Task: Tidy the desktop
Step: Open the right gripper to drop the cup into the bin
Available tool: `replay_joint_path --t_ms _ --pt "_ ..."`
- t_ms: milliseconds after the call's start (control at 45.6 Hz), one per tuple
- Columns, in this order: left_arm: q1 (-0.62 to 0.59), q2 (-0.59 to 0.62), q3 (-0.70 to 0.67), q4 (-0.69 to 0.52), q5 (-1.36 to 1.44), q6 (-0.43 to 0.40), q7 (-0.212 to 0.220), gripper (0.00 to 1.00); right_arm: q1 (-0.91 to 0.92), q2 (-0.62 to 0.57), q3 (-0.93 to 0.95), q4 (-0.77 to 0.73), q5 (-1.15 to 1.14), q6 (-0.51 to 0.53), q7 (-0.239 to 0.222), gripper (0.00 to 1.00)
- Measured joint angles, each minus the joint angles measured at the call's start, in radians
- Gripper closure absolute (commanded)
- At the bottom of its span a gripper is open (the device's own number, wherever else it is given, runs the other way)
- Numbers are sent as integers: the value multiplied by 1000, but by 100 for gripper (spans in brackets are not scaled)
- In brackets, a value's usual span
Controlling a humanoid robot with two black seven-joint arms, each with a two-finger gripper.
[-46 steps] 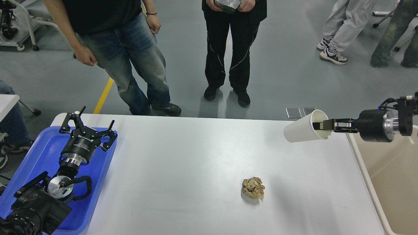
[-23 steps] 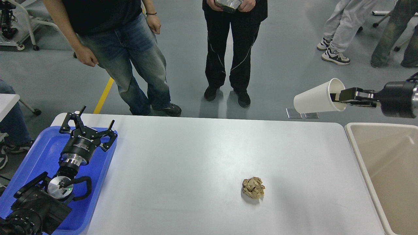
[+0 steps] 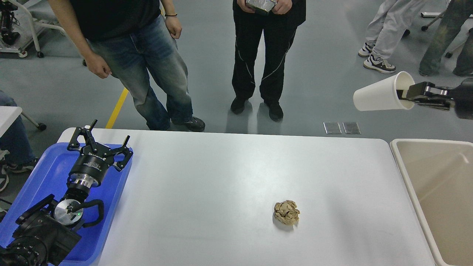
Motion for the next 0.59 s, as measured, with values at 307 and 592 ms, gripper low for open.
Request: replay_joint_path --t_ms 307,592 --pt "0 0 0 0 0 0 0 0 -38 83 -9 -337 64 -2 -9 100" --pt "0 0 0 0 0 0 0 0 -99 217 -16 -703 122 -3 -62 100"
